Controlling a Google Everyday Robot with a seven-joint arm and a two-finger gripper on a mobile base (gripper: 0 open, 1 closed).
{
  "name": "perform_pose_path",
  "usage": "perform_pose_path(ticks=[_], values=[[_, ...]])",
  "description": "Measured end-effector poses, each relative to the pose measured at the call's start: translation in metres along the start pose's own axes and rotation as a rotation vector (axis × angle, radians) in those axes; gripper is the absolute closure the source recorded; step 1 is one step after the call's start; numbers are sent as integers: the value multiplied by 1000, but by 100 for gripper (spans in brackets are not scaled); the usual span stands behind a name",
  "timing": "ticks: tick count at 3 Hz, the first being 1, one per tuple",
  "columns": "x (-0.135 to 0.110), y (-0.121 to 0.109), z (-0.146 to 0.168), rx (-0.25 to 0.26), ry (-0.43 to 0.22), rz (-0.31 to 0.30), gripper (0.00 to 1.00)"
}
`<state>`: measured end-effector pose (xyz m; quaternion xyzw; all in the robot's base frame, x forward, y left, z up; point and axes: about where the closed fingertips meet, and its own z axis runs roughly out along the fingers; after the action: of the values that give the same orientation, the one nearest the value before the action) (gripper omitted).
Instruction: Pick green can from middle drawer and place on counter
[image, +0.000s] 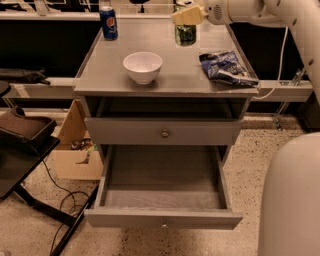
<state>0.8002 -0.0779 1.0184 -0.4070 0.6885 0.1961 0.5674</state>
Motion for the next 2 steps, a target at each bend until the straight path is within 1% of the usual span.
perform_pose_path(ticks=[1,2], values=[[-4,-21,5,86,-40,11,100],[-4,-21,6,87,-41,11,100]])
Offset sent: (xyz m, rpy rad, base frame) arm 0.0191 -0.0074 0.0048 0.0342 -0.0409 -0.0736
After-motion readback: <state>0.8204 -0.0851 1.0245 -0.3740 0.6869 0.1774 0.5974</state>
